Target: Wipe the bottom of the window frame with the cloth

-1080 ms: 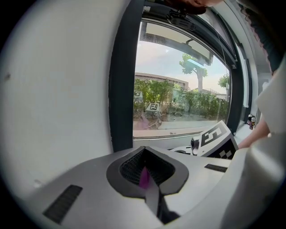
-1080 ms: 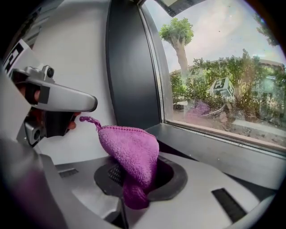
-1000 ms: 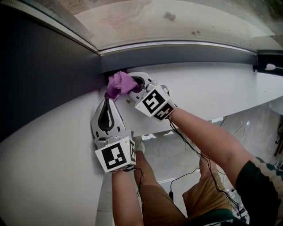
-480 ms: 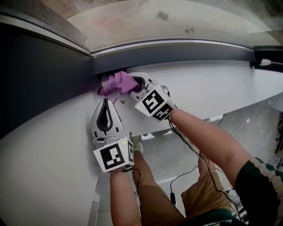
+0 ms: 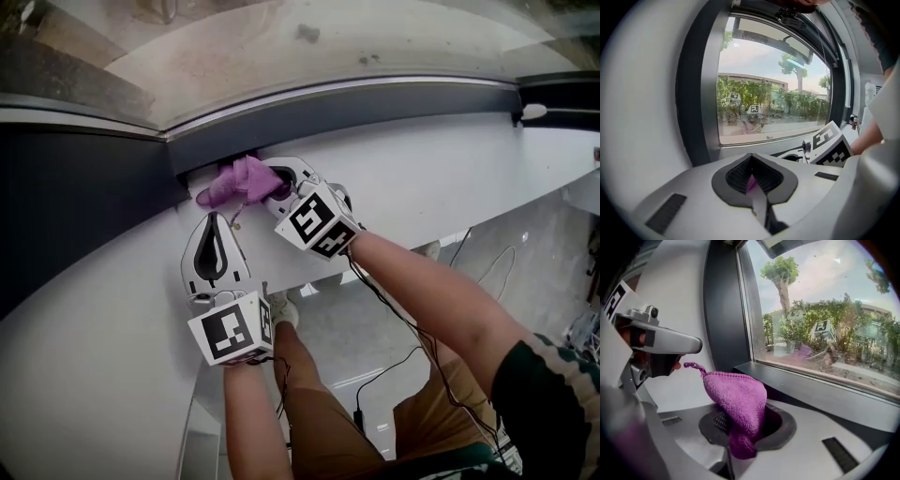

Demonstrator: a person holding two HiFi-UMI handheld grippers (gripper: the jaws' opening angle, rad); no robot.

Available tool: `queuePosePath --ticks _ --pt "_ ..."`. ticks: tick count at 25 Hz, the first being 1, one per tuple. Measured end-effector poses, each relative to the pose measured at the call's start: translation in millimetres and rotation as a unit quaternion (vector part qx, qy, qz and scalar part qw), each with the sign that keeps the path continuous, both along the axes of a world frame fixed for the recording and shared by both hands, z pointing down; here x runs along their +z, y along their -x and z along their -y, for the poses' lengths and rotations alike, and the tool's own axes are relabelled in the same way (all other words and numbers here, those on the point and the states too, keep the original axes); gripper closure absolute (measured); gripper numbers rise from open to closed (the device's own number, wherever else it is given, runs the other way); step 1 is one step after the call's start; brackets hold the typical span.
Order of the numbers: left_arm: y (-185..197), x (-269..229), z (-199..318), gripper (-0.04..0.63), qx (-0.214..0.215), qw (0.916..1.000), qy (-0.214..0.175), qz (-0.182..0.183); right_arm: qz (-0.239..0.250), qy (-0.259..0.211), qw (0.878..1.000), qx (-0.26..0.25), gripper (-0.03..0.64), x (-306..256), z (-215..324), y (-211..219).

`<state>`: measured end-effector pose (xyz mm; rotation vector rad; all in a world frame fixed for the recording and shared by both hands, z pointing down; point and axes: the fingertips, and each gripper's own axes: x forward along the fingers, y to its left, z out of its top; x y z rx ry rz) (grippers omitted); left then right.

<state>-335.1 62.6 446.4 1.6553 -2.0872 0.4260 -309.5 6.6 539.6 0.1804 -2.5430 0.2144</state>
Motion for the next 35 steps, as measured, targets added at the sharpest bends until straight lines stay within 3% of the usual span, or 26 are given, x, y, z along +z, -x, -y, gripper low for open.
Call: queuePosePath --ticks 8,14,35 --pt "-24.3 -5.5 20.1 0.586 0.010 0.9999 -0.005 -0.002 0.011 0.021 0.999 0.027 0.529 3.6 17.7 -33.9" --pt "-68.1 14.4 39.1 0.586 0.034 0.9993 0.008 -0.010 0.001 0.033 0.998 0.045 0.529 26.2 31.1 -78.4" --pt "-86.7 5.5 49.1 0.586 0.067 0.9976 0.010 -0.015 -0.010 0.027 0.997 0.070 0.529 9.4 50.6 -112.8"
